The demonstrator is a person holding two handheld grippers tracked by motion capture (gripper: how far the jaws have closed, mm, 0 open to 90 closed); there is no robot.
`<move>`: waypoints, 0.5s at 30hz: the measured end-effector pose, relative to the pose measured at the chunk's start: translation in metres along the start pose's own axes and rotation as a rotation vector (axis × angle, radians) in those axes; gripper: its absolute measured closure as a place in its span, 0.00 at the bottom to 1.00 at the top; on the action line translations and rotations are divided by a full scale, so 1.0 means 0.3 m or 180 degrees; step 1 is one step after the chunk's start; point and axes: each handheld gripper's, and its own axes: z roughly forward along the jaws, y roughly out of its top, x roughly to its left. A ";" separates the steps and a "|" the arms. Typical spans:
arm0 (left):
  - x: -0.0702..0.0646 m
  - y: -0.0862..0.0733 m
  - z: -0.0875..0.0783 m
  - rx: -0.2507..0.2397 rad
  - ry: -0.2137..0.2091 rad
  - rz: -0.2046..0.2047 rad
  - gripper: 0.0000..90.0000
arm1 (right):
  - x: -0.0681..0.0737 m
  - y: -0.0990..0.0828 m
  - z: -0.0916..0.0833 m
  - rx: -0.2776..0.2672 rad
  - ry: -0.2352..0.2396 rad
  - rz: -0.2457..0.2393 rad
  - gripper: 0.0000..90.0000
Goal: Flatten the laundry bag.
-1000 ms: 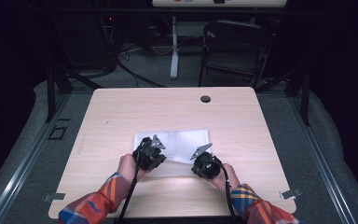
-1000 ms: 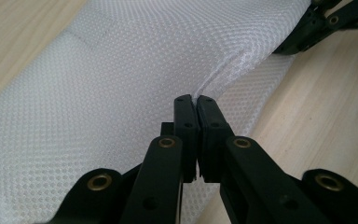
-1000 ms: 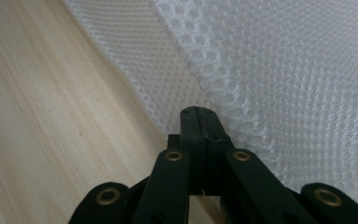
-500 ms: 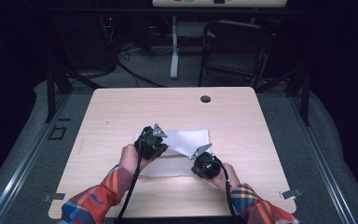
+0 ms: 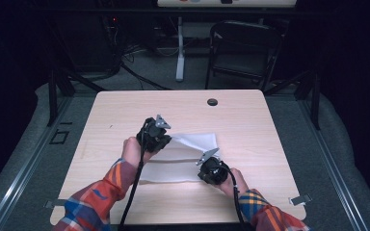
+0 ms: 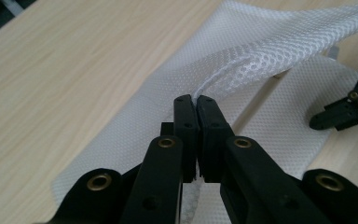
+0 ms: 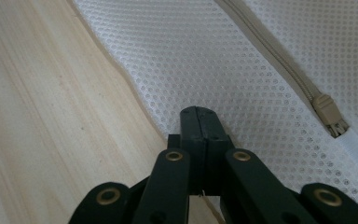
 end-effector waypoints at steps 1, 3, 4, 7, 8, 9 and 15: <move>0.014 0.015 -0.004 -0.0012 0.0052 -0.0023 0.98 | 0.000 0.000 -0.001 0.0013 0.0008 -0.0015 1.00; 0.023 0.022 -0.004 -0.0030 0.0067 -0.0029 0.98 | 0.000 0.001 -0.002 0.0025 0.0025 -0.0027 1.00; 0.032 0.029 -0.006 -0.0021 0.0055 -0.0040 0.98 | 0.002 0.000 -0.001 0.0007 0.0016 -0.0008 1.00; 0.053 0.047 -0.005 -0.0014 0.0099 -0.0041 0.98 | 0.004 0.000 -0.002 0.0023 0.0016 -0.0026 1.00; 0.060 0.053 -0.005 -0.0012 0.0108 -0.0044 0.98 | 0.004 0.000 -0.002 0.0023 0.0016 -0.0026 1.00; 0.067 0.060 -0.002 -0.0016 0.0127 -0.0046 0.98 | 0.004 0.000 -0.002 0.0028 0.0017 -0.0033 1.00; 0.095 0.088 0.008 -0.0056 0.0197 -0.0083 0.98 | 0.004 0.000 -0.003 0.0023 0.0032 -0.0030 1.00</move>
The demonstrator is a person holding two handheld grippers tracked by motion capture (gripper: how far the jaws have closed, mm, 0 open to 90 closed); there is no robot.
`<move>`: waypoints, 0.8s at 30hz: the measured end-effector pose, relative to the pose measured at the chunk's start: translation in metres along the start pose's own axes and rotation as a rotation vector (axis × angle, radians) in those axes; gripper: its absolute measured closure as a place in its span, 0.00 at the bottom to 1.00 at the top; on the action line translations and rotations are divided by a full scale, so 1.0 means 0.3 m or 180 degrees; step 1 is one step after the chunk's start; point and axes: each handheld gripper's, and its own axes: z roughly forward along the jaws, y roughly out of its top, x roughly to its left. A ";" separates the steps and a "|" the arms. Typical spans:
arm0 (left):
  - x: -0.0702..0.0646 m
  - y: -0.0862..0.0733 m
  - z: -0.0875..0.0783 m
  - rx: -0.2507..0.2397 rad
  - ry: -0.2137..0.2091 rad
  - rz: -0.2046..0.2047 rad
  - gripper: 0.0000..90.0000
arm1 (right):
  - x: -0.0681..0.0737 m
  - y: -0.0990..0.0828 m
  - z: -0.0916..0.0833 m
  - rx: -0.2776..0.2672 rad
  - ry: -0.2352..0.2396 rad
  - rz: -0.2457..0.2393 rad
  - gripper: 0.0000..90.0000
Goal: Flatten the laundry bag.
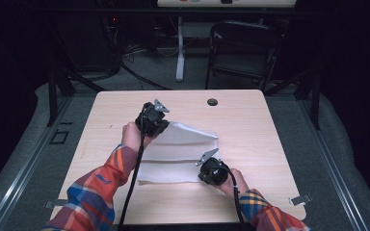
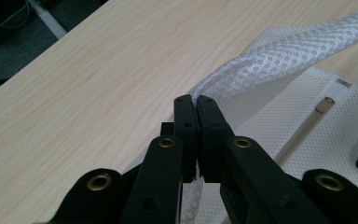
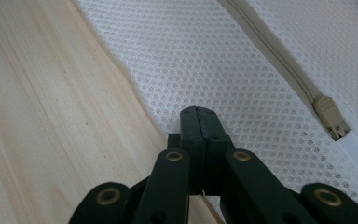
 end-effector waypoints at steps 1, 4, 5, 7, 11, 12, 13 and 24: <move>0.011 0.010 0.005 -0.0022 0.0032 0.0002 0.98 | -0.001 0.000 -0.002 0.0022 -0.0008 -0.0011 1.00; 0.019 0.018 0.010 -0.0033 0.0066 -0.0007 0.98 | 0.000 -0.001 -0.003 0.0026 0.0003 -0.0011 1.00; 0.025 0.022 0.010 -0.0032 0.0080 0.0012 0.98 | 0.000 -0.001 -0.003 0.0026 0.0003 -0.0011 1.00; 0.035 0.028 0.013 -0.0071 0.0107 -0.0006 0.98 | 0.002 -0.002 -0.003 0.0018 0.0033 -0.0002 1.00; 0.056 0.039 0.021 -0.0123 0.0093 -0.0056 0.97 | 0.005 -0.004 -0.004 0.0020 0.0058 -0.0013 1.00; 0.062 0.041 0.023 -0.0111 0.0115 -0.0045 0.97 | 0.005 -0.004 -0.005 0.0032 0.0064 -0.0011 1.00; 0.073 0.046 0.028 -0.0124 0.0125 -0.0066 0.97 | 0.006 -0.004 -0.005 0.0035 0.0069 -0.0011 1.00; 0.115 0.089 0.068 -0.0137 0.0255 -0.0149 0.97 | 0.012 -0.005 -0.010 0.0074 0.0078 -0.0014 1.00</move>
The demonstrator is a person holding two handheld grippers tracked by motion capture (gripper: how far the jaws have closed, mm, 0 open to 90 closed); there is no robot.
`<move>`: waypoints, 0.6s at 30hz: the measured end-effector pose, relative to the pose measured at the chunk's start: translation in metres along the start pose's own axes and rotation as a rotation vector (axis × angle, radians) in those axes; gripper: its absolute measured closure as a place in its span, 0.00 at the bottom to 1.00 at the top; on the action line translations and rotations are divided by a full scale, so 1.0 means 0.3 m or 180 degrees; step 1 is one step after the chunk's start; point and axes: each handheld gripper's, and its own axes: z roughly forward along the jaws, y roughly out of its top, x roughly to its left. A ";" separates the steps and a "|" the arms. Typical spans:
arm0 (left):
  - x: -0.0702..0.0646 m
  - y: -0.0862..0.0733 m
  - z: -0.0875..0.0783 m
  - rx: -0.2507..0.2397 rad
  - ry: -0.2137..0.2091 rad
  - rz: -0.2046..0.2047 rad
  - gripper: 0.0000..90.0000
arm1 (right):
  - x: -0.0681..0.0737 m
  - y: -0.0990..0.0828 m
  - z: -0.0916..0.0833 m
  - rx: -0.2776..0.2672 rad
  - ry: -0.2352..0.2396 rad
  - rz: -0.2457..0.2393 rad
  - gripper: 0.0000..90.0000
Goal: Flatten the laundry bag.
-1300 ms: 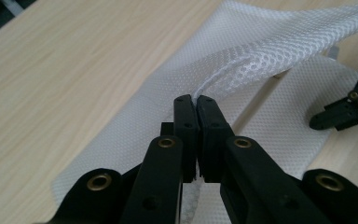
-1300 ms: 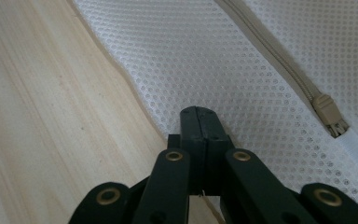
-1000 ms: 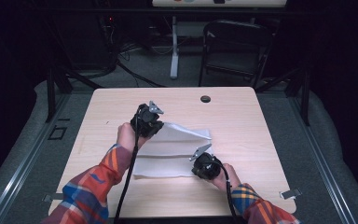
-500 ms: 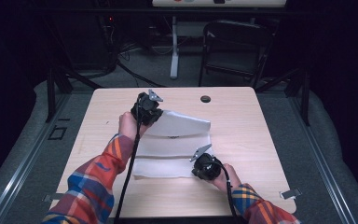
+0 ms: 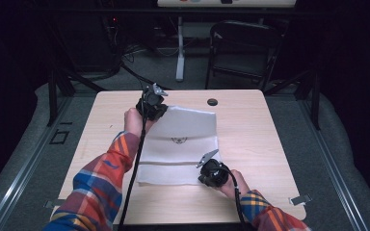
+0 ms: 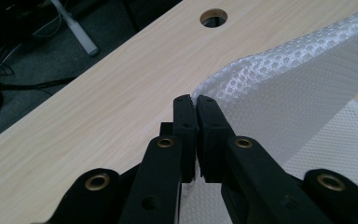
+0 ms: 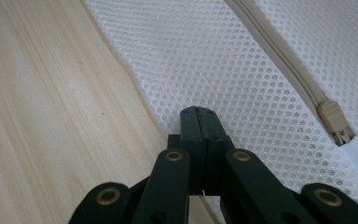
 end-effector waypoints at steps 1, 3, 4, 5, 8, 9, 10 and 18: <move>0.005 0.005 0.006 0.0008 -0.0002 -0.0007 0.97 | 0.000 0.000 0.000 -0.0003 0.0002 0.0000 1.00; 0.011 0.012 0.020 0.0002 0.0036 -0.0024 0.96 | -0.001 -0.001 0.001 -0.0016 0.0005 0.0002 1.00; 0.015 0.017 0.027 0.0006 0.0053 -0.0013 0.96 | -0.001 -0.001 0.001 -0.0015 0.0003 -0.0001 1.00; 0.016 0.021 0.033 0.0007 0.0072 -0.0029 0.96 | -0.002 0.000 0.000 -0.0009 0.0003 -0.0006 1.00; 0.021 0.035 0.053 -0.0005 0.0120 -0.0072 0.96 | -0.005 0.000 -0.002 0.0019 0.0017 -0.0033 1.00; 0.030 0.048 0.066 -0.0001 0.0146 -0.0065 0.96 | -0.005 0.000 -0.001 0.0012 0.0022 -0.0035 1.00; 0.030 0.048 0.066 -0.0001 0.0146 -0.0065 0.96 | -0.005 0.000 -0.001 0.0012 0.0022 -0.0035 1.00; 0.050 0.088 0.120 0.0078 0.0183 -0.0137 0.91 | -0.006 0.000 -0.001 0.0010 0.0017 -0.0035 1.00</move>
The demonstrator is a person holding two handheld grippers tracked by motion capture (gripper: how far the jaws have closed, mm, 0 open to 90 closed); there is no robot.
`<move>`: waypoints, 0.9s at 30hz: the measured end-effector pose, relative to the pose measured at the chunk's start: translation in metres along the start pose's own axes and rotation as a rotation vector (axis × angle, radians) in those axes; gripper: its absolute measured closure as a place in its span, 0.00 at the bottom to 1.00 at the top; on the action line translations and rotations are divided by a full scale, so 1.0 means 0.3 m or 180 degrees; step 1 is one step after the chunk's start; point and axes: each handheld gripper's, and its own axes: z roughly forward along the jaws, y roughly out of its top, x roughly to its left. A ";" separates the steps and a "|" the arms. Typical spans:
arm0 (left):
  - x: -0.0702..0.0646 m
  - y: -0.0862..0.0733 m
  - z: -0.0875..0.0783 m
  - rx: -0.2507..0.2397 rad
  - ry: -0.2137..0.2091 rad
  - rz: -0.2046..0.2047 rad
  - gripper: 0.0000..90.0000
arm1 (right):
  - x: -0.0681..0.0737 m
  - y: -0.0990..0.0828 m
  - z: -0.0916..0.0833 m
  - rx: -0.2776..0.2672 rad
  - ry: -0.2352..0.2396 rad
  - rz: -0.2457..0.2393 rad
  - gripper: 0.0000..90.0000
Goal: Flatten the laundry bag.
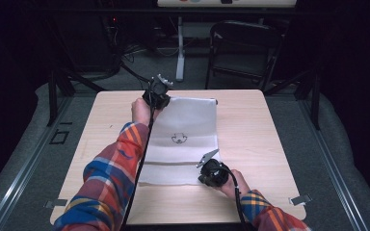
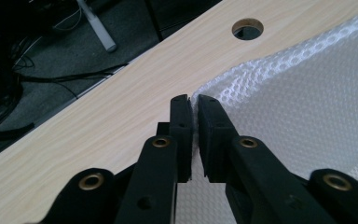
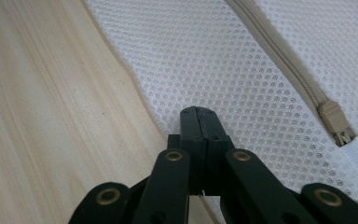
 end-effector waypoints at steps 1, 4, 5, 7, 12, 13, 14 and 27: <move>0.001 0.004 0.004 0.0026 0.0022 0.0021 0.91 | -0.001 0.000 0.000 0.0005 0.0004 -0.0004 1.00; 0.004 0.015 0.015 0.0036 0.0037 0.0005 0.87 | 0.001 -0.001 0.002 -0.0026 0.0010 0.0023 1.00; 0.005 0.018 0.017 0.0035 0.0049 -0.0002 0.87 | 0.001 -0.001 0.002 -0.0026 0.0010 0.0023 1.00; 0.009 0.023 0.019 0.0036 0.0080 -0.0033 0.80 | -0.001 -0.001 0.001 -0.0016 0.0007 0.0010 1.00; 0.020 0.031 0.004 -0.0072 0.0070 -0.0144 0.48 | -0.002 0.000 0.001 -0.0012 0.0015 0.0009 1.00; 0.021 0.031 -0.001 -0.0096 0.0047 -0.0172 0.48 | -0.002 0.000 0.001 -0.0012 0.0015 0.0009 1.00; 0.021 0.030 -0.005 -0.0090 -0.0036 -0.0193 0.39 | -0.004 0.000 0.000 0.0008 0.0015 -0.0001 1.00; -0.014 -0.065 -0.036 0.0076 -0.0526 -0.0110 0.17 | -0.004 -0.002 0.003 -0.0054 0.0059 0.0065 0.97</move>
